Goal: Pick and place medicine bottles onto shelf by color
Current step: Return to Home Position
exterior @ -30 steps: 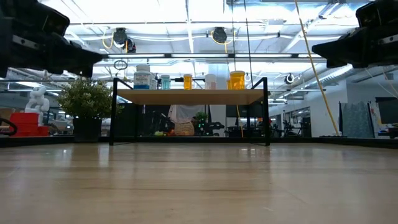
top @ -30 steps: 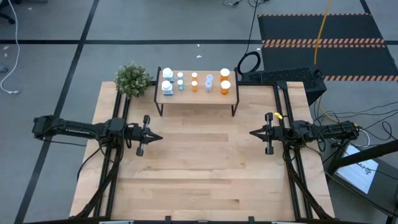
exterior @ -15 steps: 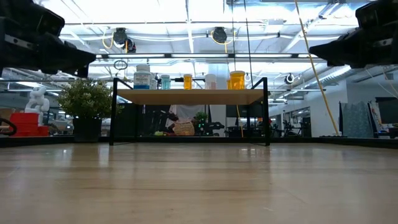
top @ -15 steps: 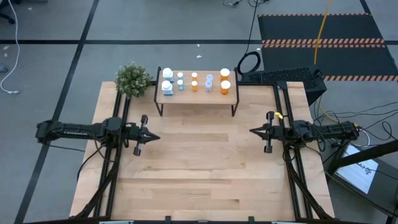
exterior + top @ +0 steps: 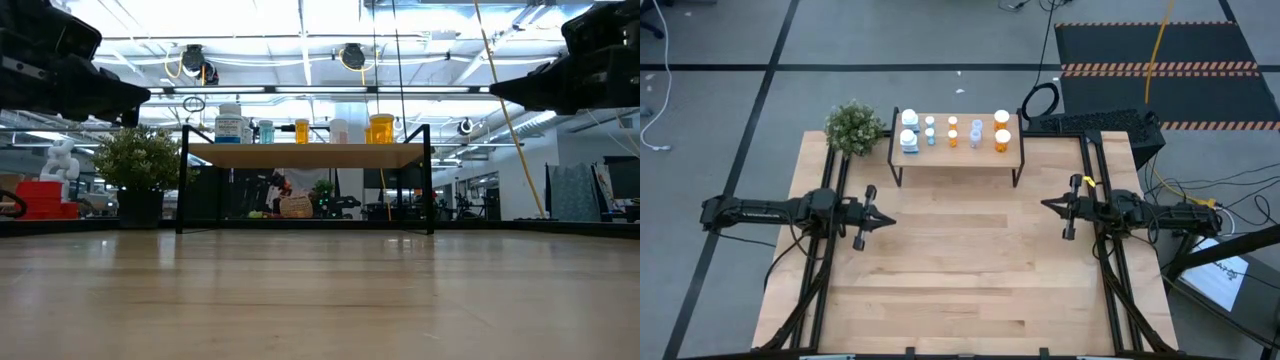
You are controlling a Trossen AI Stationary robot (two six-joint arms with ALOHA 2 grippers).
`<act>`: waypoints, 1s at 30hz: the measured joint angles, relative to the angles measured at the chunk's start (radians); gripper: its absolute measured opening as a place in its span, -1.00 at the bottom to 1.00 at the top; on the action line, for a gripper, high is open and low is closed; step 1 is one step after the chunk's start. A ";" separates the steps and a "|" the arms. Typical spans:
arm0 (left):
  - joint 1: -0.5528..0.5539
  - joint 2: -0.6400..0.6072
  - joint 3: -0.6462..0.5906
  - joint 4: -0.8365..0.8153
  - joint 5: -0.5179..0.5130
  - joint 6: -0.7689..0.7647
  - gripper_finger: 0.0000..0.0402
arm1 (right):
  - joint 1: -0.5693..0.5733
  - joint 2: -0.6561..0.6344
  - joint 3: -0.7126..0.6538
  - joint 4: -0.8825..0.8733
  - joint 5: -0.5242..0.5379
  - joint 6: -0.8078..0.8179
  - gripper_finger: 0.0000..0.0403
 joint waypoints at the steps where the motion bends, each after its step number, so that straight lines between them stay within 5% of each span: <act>1: 0.000 0.000 0.000 0.001 0.000 -0.007 -0.97 | 0.000 0.000 0.000 -0.002 -0.013 0.006 -1.00; 18: 0.000 -0.021 0.000 -0.013 0.002 0.024 -0.98 | 0.000 0.000 0.000 0.014 -0.074 0.035 -1.00; 30: 0.017 -0.150 0.000 -0.072 0.012 -0.012 -0.98 | -0.001 0.001 0.000 0.062 -0.074 0.035 -1.00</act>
